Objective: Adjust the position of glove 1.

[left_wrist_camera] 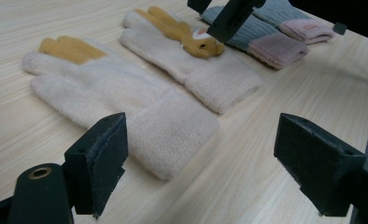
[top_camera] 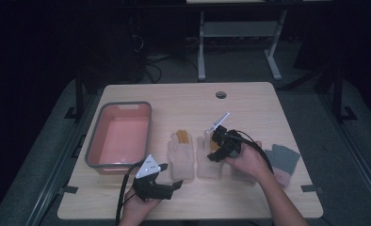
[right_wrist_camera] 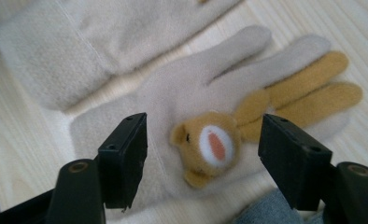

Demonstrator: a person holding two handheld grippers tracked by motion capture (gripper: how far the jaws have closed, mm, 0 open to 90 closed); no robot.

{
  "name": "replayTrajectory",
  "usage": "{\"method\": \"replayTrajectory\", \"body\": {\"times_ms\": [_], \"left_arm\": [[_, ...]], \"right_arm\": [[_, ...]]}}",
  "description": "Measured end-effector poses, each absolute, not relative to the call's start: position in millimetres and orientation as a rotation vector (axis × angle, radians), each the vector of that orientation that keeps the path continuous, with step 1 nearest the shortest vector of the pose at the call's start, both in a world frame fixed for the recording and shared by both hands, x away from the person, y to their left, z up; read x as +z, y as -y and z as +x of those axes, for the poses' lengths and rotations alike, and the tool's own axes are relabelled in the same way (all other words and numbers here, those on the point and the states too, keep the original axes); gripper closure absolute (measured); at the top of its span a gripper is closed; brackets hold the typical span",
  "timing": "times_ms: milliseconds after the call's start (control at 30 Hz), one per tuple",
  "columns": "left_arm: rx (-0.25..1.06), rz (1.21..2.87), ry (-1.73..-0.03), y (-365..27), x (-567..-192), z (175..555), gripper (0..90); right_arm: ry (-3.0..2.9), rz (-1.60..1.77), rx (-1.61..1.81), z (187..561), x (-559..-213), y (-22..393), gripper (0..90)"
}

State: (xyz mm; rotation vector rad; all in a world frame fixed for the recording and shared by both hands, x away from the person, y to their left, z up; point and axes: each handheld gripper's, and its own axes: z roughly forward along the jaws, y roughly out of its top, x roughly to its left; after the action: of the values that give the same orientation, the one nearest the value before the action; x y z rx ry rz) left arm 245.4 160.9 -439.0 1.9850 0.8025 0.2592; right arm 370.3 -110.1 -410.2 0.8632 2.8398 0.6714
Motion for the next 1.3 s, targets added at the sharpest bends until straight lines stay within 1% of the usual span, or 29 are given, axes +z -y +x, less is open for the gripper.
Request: {"method": "replayTrajectory", "body": {"times_ms": [267,300,367,433,533,567,633,700,867,1067,1167,1267,1300], "left_arm": [[0.254,1.981,-0.806,-160,-440,245,17.8],[0.253,1.982,-0.806,-160,-440,245,17.8],[0.254,1.983,-0.807,-160,-440,245,17.7],[0.255,1.981,-0.808,-160,-440,245,17.7],[0.256,1.982,-0.807,-160,-440,245,17.7],[0.256,1.980,-0.810,-161,-440,245,17.7],[0.256,1.979,-0.810,-161,-440,245,17.7],[0.255,1.982,-0.812,-160,-440,245,17.8],[0.252,1.989,-0.816,-159,-441,244,17.8],[0.234,1.967,-0.843,-160,-442,246,17.7],[0.228,1.951,-0.852,-162,-441,248,17.7],[0.232,1.945,-0.864,-164,-441,248,17.6],[0.235,1.942,-0.870,-166,-440,247,17.6]], "right_arm": [[-2.859,0.879,0.603,376,-421,107,37.2],[-2.869,0.879,0.590,377,-424,106,39.6],[-2.871,0.871,0.576,378,-426,106,40.2],[-2.882,0.885,0.551,379,-432,106,43.5],[-2.891,0.895,0.544,379,-436,106,45.3],[-2.878,0.890,0.539,378,-439,105,48.1],[-2.871,0.897,0.543,378,-439,106,49.5],[-2.868,0.905,0.537,377,-439,107,54.9],[-2.863,0.892,0.538,376,-437,108,60.9],[-2.855,0.899,0.563,375,-432,111,62.7],[-2.849,0.896,0.642,373,-423,115,63.1],[-2.841,0.877,0.633,370,-417,115,63.1],[-2.831,0.849,0.665,366,-409,113,63.1]]}}
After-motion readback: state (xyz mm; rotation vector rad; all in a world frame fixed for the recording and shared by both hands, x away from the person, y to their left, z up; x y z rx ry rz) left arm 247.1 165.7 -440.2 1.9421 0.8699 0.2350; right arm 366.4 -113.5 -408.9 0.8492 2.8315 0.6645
